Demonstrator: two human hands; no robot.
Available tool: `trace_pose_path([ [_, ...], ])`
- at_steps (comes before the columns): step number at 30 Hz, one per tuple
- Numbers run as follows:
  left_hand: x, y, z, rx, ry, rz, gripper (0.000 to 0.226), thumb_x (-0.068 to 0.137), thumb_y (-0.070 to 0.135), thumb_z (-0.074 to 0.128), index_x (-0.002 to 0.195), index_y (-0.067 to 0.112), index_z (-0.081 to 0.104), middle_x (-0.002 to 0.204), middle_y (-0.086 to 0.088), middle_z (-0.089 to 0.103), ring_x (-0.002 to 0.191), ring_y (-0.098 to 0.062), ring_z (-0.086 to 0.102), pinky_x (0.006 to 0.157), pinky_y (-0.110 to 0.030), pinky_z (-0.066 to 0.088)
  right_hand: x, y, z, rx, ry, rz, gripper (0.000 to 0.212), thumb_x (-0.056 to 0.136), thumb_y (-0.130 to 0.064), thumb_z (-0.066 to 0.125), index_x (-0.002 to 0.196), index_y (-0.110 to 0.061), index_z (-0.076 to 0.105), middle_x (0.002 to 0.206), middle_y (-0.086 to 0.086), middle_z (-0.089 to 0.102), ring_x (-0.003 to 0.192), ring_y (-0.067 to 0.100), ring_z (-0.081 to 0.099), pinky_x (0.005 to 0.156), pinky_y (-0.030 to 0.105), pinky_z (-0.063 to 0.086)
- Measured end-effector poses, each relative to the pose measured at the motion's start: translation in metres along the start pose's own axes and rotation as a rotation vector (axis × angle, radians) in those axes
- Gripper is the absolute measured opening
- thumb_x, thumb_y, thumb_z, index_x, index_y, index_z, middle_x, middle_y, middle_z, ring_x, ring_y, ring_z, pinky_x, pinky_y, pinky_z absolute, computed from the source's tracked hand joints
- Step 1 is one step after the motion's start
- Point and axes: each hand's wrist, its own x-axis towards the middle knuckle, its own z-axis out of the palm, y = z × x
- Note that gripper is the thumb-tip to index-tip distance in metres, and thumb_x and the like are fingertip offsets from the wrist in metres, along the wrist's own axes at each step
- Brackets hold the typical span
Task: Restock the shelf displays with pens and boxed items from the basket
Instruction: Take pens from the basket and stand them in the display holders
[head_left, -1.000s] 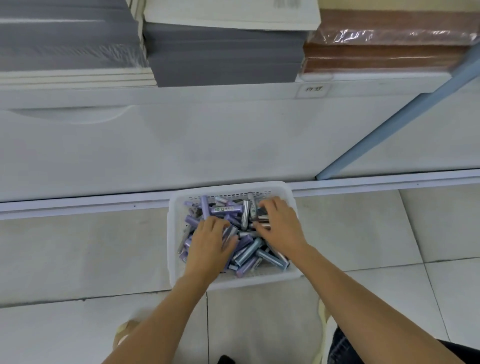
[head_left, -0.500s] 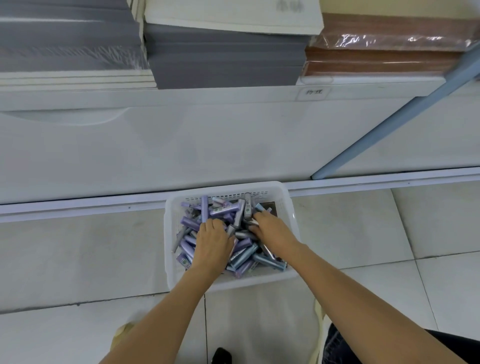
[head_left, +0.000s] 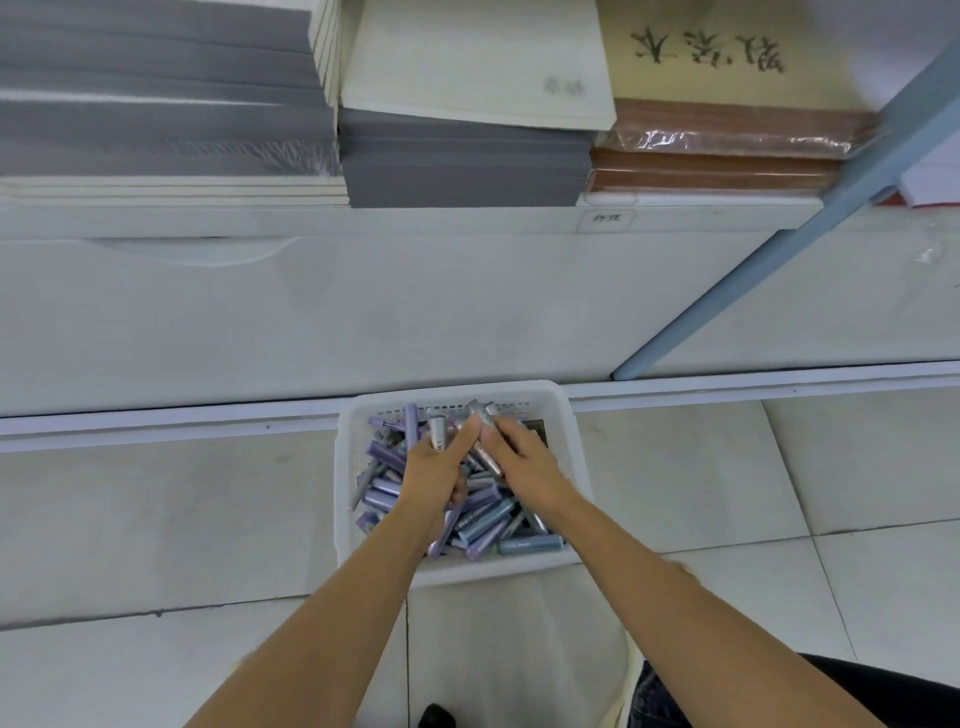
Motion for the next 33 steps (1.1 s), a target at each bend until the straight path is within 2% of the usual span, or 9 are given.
trace_pose_path([
  [2,-0.003,0.001,0.001,-0.054,0.059,0.010,0.038,0.085,0.041,0.070,0.061,0.017,0.053,0.042,0.001,0.040,0.033,-0.010,0.032,0.033,-0.019,0.028,-0.005,-0.003,0.014,0.074,-0.018,0.022,0.030,0.104,-0.025,0.040,0.119,-0.007,0.058,0.103,0.011,0.065,0.094,0.023,0.064,0.086,0.034,0.054],
  [4,-0.006,0.001,0.003,-0.142,0.109,0.038,0.033,0.085,0.040,0.071,0.065,0.016,0.060,0.049,-0.002,0.048,0.036,-0.010,0.038,0.034,-0.020,0.032,-0.008,-0.007,0.023,0.129,-0.010,0.016,0.030,0.105,-0.018,0.037,0.129,-0.009,0.053,0.118,0.014,0.060,0.109,0.026,0.059,0.098,0.035,0.050],
  [7,-0.010,-0.002,0.001,-0.177,0.135,0.061,0.030,0.086,0.041,0.068,0.082,0.012,0.069,0.068,-0.010,0.066,0.050,-0.016,0.055,0.042,-0.025,0.043,-0.010,-0.009,0.025,0.139,0.003,-0.033,0.028,0.103,-0.016,0.041,0.126,-0.016,0.056,0.112,0.001,0.061,0.105,0.014,0.061,0.090,0.019,0.050],
  [11,-0.012,-0.005,-0.010,-0.115,0.092,0.095,0.035,0.087,0.042,0.066,0.100,0.010,0.071,0.092,-0.012,0.075,0.082,-0.025,0.071,0.072,-0.037,0.056,-0.014,-0.003,0.022,0.103,0.092,-0.041,0.020,0.094,-0.014,0.061,0.114,-0.016,0.061,0.099,0.004,0.066,0.095,0.016,0.065,0.089,0.028,0.054],
  [17,-0.014,-0.013,-0.020,-0.103,0.011,0.068,0.031,0.085,0.031,0.070,0.099,0.003,0.072,0.061,-0.001,0.069,0.046,-0.008,0.061,0.041,-0.018,0.045,-0.012,0.007,0.013,0.027,0.033,-0.056,0.013,0.089,-0.014,0.068,0.100,-0.017,0.073,0.091,-0.002,0.073,0.084,0.010,0.068,0.081,0.024,0.055],
  [20,-0.009,-0.013,-0.025,-0.049,0.101,0.024,0.025,0.085,0.033,0.071,0.090,0.008,0.072,0.077,-0.014,0.073,0.056,-0.015,0.066,0.047,-0.023,0.048,0.000,0.012,0.003,-0.144,0.144,-0.104,0.014,0.092,-0.014,0.063,0.099,-0.016,0.074,0.088,-0.010,0.068,0.079,-0.002,0.062,0.076,0.015,0.049],
  [23,-0.004,-0.012,-0.031,0.008,0.149,0.013,0.026,0.086,0.039,0.071,0.083,0.013,0.072,0.091,-0.025,0.072,0.074,-0.030,0.061,0.058,-0.033,0.043,0.019,0.023,-0.011,-0.426,0.348,-0.060,0.019,0.093,-0.015,0.059,0.111,-0.013,0.067,0.107,0.002,0.062,0.091,0.013,0.058,0.085,0.027,0.049],
  [27,-0.002,-0.012,-0.033,0.018,0.141,0.022,0.024,0.086,0.039,0.070,0.083,0.015,0.074,0.086,-0.017,0.075,0.079,-0.032,0.066,0.067,-0.039,0.050,0.035,0.043,-0.017,-0.791,0.203,0.075,0.042,0.093,-0.034,0.061,0.130,-0.015,0.053,0.125,0.008,0.044,0.114,0.024,0.048,0.091,0.035,0.046],
  [33,0.000,-0.009,-0.034,0.022,0.110,0.032,0.024,0.087,0.035,0.069,0.087,0.011,0.073,0.082,-0.011,0.076,0.080,-0.028,0.072,0.079,-0.041,0.057,0.046,0.049,-0.013,-0.840,0.161,0.058,0.026,0.089,-0.032,0.067,0.103,-0.013,0.057,0.110,0.005,0.044,0.095,0.021,0.049,0.080,0.034,0.045],
])
